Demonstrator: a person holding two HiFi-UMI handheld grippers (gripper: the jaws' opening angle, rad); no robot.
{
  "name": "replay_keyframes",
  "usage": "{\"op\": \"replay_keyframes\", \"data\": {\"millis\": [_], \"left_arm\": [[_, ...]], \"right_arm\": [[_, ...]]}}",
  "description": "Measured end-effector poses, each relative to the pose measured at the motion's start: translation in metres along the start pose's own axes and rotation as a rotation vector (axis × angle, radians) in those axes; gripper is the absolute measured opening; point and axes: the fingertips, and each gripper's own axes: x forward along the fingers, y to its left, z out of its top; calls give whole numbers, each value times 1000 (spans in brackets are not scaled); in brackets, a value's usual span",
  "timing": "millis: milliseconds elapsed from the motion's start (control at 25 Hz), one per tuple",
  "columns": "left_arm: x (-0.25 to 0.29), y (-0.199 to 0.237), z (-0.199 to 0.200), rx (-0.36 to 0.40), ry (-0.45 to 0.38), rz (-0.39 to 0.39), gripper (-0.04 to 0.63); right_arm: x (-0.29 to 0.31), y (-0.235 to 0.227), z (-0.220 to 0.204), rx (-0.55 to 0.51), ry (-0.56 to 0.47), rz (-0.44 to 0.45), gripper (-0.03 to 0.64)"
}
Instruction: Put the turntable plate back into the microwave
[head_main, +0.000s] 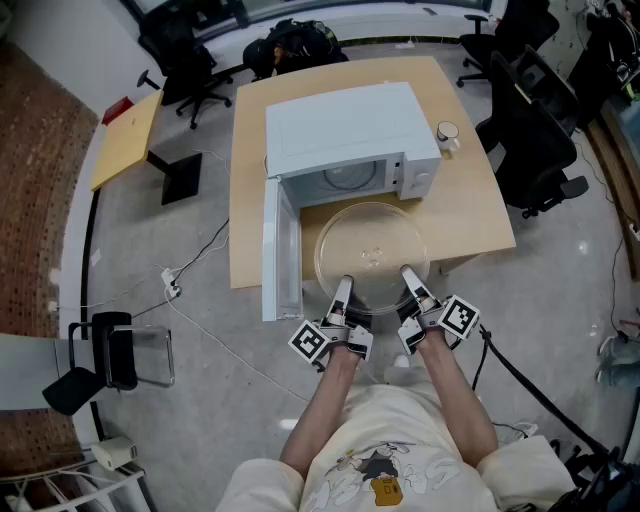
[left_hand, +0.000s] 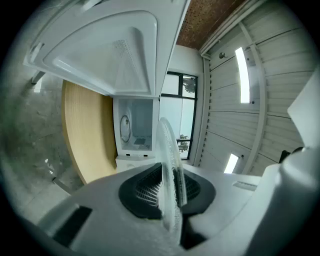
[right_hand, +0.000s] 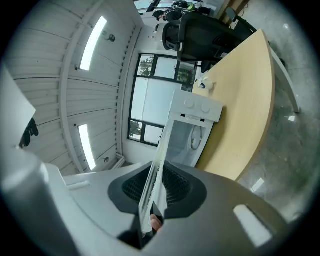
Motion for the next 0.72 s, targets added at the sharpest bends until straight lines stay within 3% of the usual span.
{"op": "replay_keyframes", "data": {"millis": [720], "left_arm": [[-2, -2, 1, 3, -12, -10, 37]], "right_arm": [[3, 4, -1, -2, 18, 20, 58]]}}
